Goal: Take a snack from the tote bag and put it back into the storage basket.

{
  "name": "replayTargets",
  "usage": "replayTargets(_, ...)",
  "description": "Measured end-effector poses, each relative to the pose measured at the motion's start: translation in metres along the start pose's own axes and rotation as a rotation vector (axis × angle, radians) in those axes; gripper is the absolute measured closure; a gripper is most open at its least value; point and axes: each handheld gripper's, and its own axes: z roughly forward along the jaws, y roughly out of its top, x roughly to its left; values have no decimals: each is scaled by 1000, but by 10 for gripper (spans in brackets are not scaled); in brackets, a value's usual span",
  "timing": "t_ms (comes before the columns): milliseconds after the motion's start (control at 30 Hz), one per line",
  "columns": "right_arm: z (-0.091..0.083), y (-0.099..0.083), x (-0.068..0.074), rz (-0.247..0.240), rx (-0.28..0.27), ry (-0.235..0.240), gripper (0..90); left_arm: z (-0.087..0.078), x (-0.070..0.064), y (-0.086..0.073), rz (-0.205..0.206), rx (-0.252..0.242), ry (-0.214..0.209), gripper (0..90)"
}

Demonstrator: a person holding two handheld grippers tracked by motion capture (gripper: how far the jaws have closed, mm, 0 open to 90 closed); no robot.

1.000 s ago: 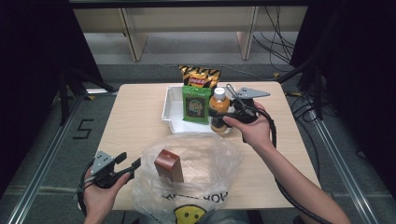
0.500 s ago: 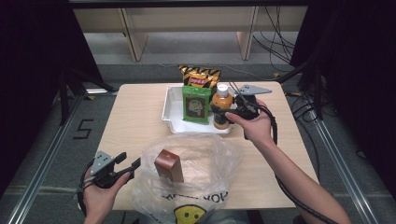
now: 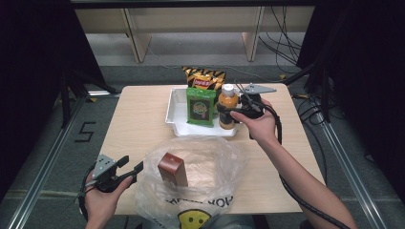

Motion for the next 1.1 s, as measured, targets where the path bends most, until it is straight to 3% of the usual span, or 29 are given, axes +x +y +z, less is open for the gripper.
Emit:
replayTargets(100,4,0,-2,26,12,0,318,0,0,0,-1,1,0,363)
replayTargets(133,6,-1,-4,8,3,-8,318,0,0,0,-4,2,1,363)
replayTargets(167,7,-1,-4,31,14,-2,318,0,0,0,-4,2,1,363)
replayTargets(300,15,-4,-9,30,10,-16,318,1,0,0,-6,-1,-1,363)
replayTargets(600,28,-7,-22,34,57,-33,318,1,1,-1,-4,7,1,363)
replayTargets(767,34,-10,-27,70,67,-49,318,1,1,-1,-8,5,0,363)
replayTargets(867,38,-11,-32,53,71,-54,317,1,1,-1,-9,7,3,363)
replayTargets(1100,44,-14,-37,71,92,-61,317,1,2,-1,-7,6,2,363)
